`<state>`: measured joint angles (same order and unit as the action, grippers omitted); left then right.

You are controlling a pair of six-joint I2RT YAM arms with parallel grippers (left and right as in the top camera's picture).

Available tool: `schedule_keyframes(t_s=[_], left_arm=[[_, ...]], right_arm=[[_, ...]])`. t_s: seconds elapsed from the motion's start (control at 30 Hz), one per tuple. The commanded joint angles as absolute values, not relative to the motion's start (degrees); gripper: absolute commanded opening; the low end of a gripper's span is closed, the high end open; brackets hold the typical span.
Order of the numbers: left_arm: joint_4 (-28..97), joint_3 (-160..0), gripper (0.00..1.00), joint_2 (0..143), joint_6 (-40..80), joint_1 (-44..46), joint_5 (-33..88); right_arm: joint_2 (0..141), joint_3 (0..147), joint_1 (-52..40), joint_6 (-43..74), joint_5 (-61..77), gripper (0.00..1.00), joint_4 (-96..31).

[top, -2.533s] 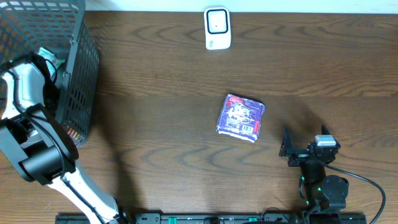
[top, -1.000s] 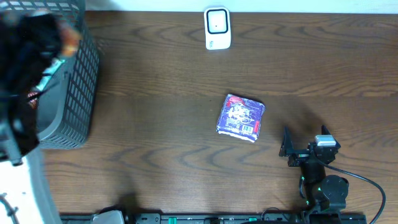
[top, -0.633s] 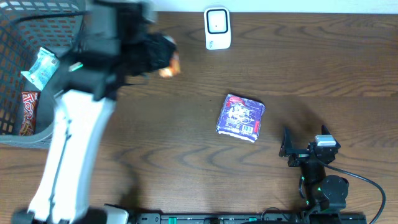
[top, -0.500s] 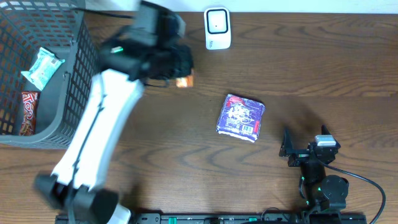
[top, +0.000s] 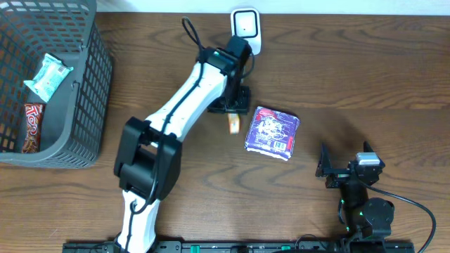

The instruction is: Scan the item barcode

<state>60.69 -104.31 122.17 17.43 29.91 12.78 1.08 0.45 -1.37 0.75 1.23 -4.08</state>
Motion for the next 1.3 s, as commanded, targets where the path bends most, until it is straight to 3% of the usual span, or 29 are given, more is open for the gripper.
schedule_keyframes(t_s=[0.0,0.23,0.4,0.6,0.9,1.13,1.27], left_arm=[[60.6,-104.2,0.86,122.32,17.15,30.63,11.92],[64.1,-113.86,0.86,117.12,17.12,26.48,11.92],[62.19,-119.77,0.86,107.85,17.15,18.48,11.92],[52.34,-119.98,0.86,93.82,18.11,-1.48,6.74],[55.72,-118.32,0.86,93.25,24.32,-27.11,-0.69],[65.08,-113.01,0.86,99.0,24.32,-30.74,-0.64],[69.6,-111.94,0.78,101.91,24.34,-30.41,1.1]], right_arm=[[0.93,0.32,-1.83,0.34,0.93,0.99,-4.27],[0.93,0.32,-1.83,0.34,0.93,0.99,-4.27],[0.93,0.32,-1.83,0.34,0.93,0.99,-4.27],[0.93,0.32,-1.83,0.34,0.93,0.99,-4.27],[0.93,0.32,-1.83,0.34,0.93,0.99,-4.27],[0.93,0.32,-1.83,0.34,0.93,0.99,-4.27],[0.93,0.32,-1.83,0.34,0.93,0.99,-4.27]])
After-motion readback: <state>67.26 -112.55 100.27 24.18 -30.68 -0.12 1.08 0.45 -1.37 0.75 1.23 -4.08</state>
